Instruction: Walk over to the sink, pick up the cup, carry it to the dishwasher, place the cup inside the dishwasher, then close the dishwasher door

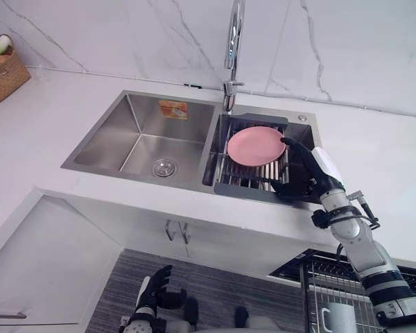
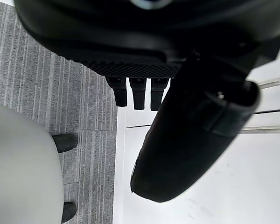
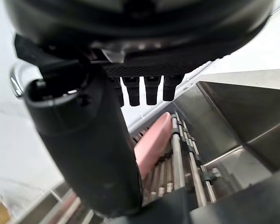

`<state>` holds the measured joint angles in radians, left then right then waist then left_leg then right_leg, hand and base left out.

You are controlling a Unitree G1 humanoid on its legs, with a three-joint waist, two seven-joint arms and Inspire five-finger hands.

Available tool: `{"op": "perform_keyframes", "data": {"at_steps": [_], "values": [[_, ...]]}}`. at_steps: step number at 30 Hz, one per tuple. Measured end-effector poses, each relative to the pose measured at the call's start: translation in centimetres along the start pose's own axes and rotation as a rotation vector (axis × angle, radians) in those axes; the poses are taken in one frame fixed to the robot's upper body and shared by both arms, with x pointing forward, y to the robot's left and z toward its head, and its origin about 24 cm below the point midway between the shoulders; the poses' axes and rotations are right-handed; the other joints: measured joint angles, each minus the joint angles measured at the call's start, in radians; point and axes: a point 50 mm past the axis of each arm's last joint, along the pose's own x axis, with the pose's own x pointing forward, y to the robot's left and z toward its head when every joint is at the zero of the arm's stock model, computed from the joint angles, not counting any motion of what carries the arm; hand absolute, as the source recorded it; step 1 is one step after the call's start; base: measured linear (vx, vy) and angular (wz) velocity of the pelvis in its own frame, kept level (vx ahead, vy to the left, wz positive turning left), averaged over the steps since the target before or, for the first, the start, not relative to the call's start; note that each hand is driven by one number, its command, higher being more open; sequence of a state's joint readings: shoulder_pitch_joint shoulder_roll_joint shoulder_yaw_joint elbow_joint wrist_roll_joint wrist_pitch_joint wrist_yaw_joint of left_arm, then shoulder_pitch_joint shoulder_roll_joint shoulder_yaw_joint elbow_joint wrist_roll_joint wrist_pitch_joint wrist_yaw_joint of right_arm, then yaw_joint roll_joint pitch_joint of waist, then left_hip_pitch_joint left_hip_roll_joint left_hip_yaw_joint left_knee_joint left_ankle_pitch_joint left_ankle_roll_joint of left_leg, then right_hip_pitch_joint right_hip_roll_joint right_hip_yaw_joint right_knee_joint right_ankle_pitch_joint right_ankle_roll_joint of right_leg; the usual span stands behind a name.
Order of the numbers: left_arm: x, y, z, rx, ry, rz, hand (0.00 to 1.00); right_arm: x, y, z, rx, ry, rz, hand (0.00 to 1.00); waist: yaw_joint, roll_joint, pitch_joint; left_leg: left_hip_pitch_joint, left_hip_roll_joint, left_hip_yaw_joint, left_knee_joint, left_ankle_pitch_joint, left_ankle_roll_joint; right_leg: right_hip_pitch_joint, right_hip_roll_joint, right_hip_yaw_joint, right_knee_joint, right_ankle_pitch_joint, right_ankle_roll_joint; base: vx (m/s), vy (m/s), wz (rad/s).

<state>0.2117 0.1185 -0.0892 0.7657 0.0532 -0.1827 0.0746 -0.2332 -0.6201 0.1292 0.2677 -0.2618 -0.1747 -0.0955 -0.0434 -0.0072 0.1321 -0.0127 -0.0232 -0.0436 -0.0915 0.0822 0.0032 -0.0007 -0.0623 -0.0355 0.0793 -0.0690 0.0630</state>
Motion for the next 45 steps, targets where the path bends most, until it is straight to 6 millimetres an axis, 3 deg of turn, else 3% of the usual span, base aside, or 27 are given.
{"op": "perform_keyframes", "data": {"at_steps": [3,6,17,18,22,32,37,45], "values": [[0.1,0.0,0.0,0.001,0.001,-0.001,0.9,0.6,0.3,-0.3,-0.035,0.021,0.026,0.9,0.001,0.0,0.0,-0.007,-0.001,-0.014,0.004,0.011,0.017,0.001,0.0,-0.014,-0.005,0.009,-0.006,0.12,-0.025,0.13],[0.1,0.0,0.1,0.0,-0.001,0.0,0.9,0.5,0.5,-1.0,-0.058,0.054,0.044,0.9,0.004,0.0,0.0,-0.007,0.0,-0.031,0.005,0.012,0.017,0.01,0.003,-0.032,-0.006,0.01,-0.007,0.08,-0.029,0.18],[0.1,-0.1,0.2,0.01,-0.005,-0.005,0.9,2.3,-0.2,-0.7,-0.131,0.062,0.014,0.9,0.005,0.0,0.0,-0.022,0.0,-0.039,0.004,0.013,0.015,-0.004,0.008,-0.033,-0.009,0.008,-0.008,-0.02,-0.011,0.01],[0.1,-0.2,0.2,0.009,-0.006,-0.005,0.9,2.5,-0.2,-0.8,-0.139,0.074,0.015,0.3,0.007,0.0,0.0,-0.023,-0.001,-0.042,0.004,0.013,0.013,-0.004,0.008,-0.036,-0.009,0.007,-0.009,-0.09,0.007,0.09],[0.2,-0.2,0.3,0.009,-0.009,-0.001,0.9,2.9,-0.4,-0.9,-0.161,0.086,0.002,0.3,0.013,0.001,0.001,-0.047,0.0,-0.045,-0.001,0.017,0.001,-0.024,0.008,-0.04,-0.011,0.003,-0.011,-0.07,0.009,0.04],[0.3,-0.2,0.6,0.011,-0.015,-0.001,0.9,4.9,-2.3,0.1,-0.176,0.075,-0.076,0.3,0.026,0.001,0.001,-0.054,-0.001,-0.055,0.004,0.025,0.009,-0.027,0.008,-0.05,-0.012,0.012,-0.012,0.02,-0.011,0.03],[0.3,-0.2,0.6,0.012,-0.019,-0.002,0.9,5.0,-2.3,0.2,-0.174,0.068,-0.075,0.3,0.027,-0.003,0.004,-0.044,0.001,-0.056,0.004,0.027,0.012,-0.015,0.009,-0.053,-0.012,0.013,-0.012,0.05,-0.027,0.02],[0.3,0.0,0.6,-0.001,-0.016,0.011,0.9,4.1,-2.3,2.5,-0.145,-0.057,-0.096,0.3,0.016,-0.009,0.011,-0.026,0.001,-0.052,0.004,0.027,0.012,0.001,0.009,-0.046,-0.011,0.012,-0.011,0.01,-0.005,-0.01]]}}
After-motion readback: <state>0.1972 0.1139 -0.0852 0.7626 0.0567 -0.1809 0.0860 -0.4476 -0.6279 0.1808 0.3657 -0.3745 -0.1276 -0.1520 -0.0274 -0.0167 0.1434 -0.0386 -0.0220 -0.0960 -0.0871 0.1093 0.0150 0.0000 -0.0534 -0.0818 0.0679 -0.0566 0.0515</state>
